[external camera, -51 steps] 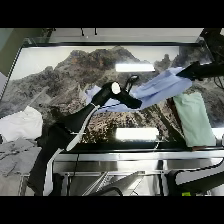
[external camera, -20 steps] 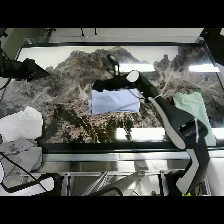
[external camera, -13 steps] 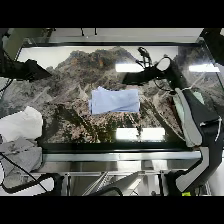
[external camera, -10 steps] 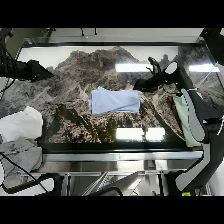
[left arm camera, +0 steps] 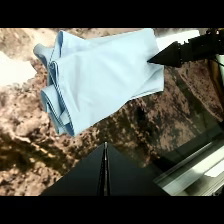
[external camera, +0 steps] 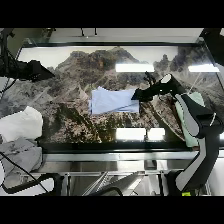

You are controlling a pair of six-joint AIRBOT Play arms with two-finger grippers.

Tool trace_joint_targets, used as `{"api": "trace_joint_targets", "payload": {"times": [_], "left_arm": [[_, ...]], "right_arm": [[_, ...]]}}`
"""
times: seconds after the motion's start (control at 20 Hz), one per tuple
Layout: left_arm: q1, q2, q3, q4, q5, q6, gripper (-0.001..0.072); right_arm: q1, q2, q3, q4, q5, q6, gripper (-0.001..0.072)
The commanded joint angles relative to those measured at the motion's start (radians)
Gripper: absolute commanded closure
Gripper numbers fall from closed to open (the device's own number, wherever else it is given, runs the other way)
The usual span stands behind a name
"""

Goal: Fold the shirts.

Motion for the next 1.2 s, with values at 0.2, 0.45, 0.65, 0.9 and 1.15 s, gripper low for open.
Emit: {"api": "trace_joint_targets", "payload": {"times": [0.2,0.45,0.65,0.9,1.15], "left_arm": [[0.000,0.001,0.000,0.000,-0.021,0.000,0.0694],[0.000,0.001,0.000,0.000,-0.020,0.000,0.0694],[0.000,0.001,0.000,0.001,-0.050,0.000,0.0694],[0.000,0.001,0.000,0.008,-0.089,0.000,0.0694],[-0.001,0.001,-0.001,0.008,-0.116,0.001,0.0694]], "right_arm": [[-0.010,0.089,0.065,0.259,-0.068,-0.140,0.0690],[-0.124,0.201,0.209,0.166,-0.240,0.137,0.0690],[-0.225,0.314,0.219,-0.176,-0.231,0.459,0.0690],[-0.432,0.485,0.219,-0.328,0.016,0.694,0.0690],[-0.625,0.584,0.218,-0.378,0.377,0.693,0.0690]]}}
